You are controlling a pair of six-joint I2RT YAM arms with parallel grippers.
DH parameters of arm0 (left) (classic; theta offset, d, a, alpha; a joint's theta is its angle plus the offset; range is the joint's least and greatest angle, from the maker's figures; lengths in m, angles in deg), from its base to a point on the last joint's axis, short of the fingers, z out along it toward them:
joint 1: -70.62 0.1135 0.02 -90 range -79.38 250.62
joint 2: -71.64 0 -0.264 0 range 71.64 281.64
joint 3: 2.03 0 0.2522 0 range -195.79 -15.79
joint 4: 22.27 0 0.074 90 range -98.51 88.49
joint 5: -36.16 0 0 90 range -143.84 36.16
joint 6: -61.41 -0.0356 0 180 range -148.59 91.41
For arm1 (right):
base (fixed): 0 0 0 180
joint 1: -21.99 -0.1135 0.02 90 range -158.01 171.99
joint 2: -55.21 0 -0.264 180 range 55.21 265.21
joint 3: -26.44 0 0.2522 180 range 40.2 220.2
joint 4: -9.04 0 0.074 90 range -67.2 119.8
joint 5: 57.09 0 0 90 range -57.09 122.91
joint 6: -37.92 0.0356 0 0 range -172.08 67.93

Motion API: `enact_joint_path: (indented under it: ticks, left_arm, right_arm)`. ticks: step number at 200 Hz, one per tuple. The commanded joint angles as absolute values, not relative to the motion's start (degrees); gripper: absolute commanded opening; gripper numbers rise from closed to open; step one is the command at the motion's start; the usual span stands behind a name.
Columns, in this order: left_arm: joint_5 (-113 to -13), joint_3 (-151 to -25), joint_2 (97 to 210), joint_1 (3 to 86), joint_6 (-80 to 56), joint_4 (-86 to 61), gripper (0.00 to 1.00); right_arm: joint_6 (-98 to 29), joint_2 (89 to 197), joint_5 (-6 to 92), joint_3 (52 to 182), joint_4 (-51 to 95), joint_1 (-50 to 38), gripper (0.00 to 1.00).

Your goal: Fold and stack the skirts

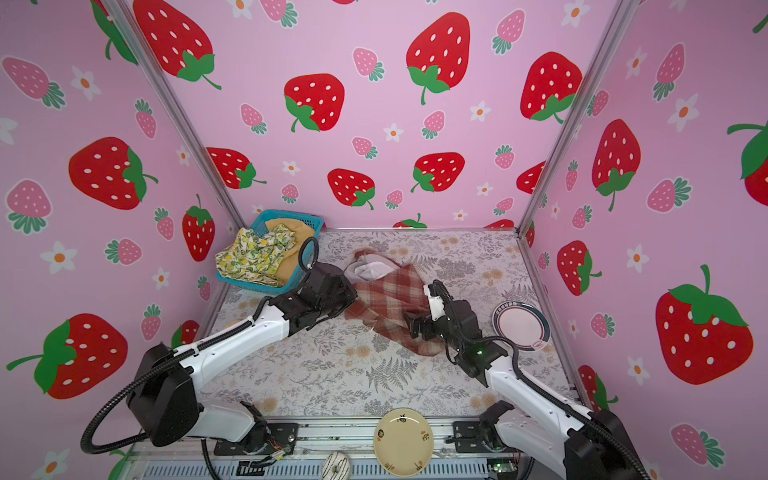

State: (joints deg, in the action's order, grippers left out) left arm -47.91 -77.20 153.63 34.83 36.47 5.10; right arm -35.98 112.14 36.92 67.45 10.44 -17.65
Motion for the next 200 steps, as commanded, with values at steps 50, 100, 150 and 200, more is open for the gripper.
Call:
enact_joint_path:
  ticks: [50, 100, 150, 200]
  left_arm:
    - [-51.54, -96.97, 158.39, 38.26, 23.43, 16.11, 0.00]
    - [-56.12, -109.69, 165.87, 38.91, 18.88, 20.93, 0.00]
    - [-58.79, -118.22, 169.19, 40.45, 17.33, 23.81, 0.00]
    - [-59.90, -119.76, 168.35, 42.39, 17.52, 24.10, 0.00]
  right_arm:
    - [-38.14, 119.39, 14.64, 73.82, 11.23, -37.01, 1.00]
    - [-32.78, 130.21, -8.12, 80.88, 11.60, -52.19, 1.00]
    - [-16.89, 139.81, -19.81, 84.21, 22.39, -54.75, 0.99]
    - [-14.02, 140.17, -21.20, 81.30, 24.97, -51.23, 0.91]
